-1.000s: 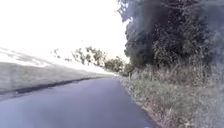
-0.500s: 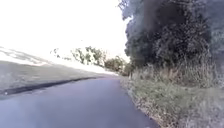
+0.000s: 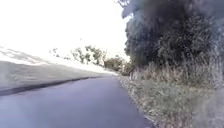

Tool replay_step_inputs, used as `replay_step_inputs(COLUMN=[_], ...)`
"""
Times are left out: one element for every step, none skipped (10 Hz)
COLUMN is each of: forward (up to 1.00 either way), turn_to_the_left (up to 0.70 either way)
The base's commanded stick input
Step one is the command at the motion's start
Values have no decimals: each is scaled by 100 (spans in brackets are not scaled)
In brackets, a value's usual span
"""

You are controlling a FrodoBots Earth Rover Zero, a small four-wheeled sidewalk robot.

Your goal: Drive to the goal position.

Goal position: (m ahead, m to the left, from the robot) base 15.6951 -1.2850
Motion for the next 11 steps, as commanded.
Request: replay_step_inputs(forward=[70,70,70,70,70,70,70,70,70,70,70], turn_to_the_left=[0,0,0,0,0,0,0,0,0,0,0])
